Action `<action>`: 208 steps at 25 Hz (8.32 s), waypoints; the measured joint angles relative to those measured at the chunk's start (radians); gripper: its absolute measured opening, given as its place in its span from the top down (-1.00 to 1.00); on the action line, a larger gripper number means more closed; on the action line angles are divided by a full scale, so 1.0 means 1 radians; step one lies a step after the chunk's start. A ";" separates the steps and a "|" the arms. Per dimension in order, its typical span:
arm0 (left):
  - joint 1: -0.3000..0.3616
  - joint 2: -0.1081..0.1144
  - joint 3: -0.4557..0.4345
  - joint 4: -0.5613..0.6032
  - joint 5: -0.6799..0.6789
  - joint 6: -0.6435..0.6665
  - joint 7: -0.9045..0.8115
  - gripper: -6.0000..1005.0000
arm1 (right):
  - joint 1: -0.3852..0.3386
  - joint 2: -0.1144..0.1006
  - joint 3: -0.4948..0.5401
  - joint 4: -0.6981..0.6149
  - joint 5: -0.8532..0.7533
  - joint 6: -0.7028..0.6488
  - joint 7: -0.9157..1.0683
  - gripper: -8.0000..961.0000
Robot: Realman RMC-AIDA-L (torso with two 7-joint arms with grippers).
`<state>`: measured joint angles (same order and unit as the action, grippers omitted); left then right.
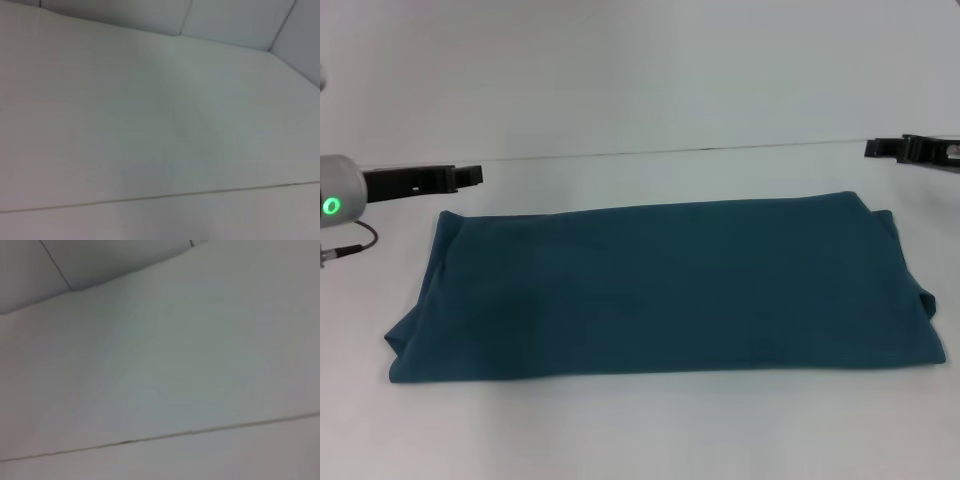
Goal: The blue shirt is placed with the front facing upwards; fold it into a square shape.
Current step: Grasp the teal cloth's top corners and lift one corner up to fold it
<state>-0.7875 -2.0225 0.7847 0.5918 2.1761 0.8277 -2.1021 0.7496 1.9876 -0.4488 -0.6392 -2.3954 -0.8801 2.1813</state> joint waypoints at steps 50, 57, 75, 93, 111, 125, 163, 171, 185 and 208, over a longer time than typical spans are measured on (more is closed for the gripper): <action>0.062 -0.023 0.077 0.218 0.499 0.281 -0.505 -0.69 | -0.157 0.095 -0.052 -0.102 0.346 -0.166 -0.297 -0.66; 0.048 0.000 0.070 0.160 0.486 0.269 -0.505 -0.69 | -0.155 0.095 -0.054 -0.101 0.346 -0.164 -0.296 -0.65; 0.025 0.006 0.014 0.076 0.477 0.262 -0.442 -0.59 | -0.158 0.095 -0.068 -0.102 0.346 -0.164 -0.294 -0.61; 0.025 -0.061 0.025 0.122 0.419 0.263 -0.310 0.13 | -0.152 0.094 -0.107 -0.104 0.326 -0.129 -0.257 -0.55; 0.052 -0.129 0.027 0.355 0.425 0.391 -0.330 0.84 | -0.169 0.098 -0.097 -0.054 0.434 -0.131 -0.332 -0.49; 0.120 -0.125 0.026 0.377 0.481 0.354 -0.409 0.78 | -0.178 0.094 -0.105 -0.048 0.436 -0.144 -0.338 -0.44; 0.115 -0.096 0.037 0.310 0.584 0.298 -0.510 -0.73 | -0.188 0.091 -0.107 -0.048 0.432 -0.197 -0.338 -0.42; 0.085 -0.086 0.032 0.250 0.574 0.307 -0.506 -0.72 | -0.188 0.089 -0.107 -0.048 0.432 -0.197 -0.337 -0.43; 0.046 -0.099 0.038 0.207 0.506 0.324 -0.418 -0.54 | -0.196 0.088 -0.107 -0.048 0.427 -0.200 -0.334 -0.42; 0.054 -0.139 0.068 0.307 0.489 0.350 -0.404 0.74 | -0.203 0.089 -0.097 -0.046 0.434 -0.200 -0.330 -0.41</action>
<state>-0.7337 -2.1610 0.8531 0.8984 2.6651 1.1775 -2.5062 0.5469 2.0768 -0.5459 -0.6856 -1.9615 -1.0798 1.8515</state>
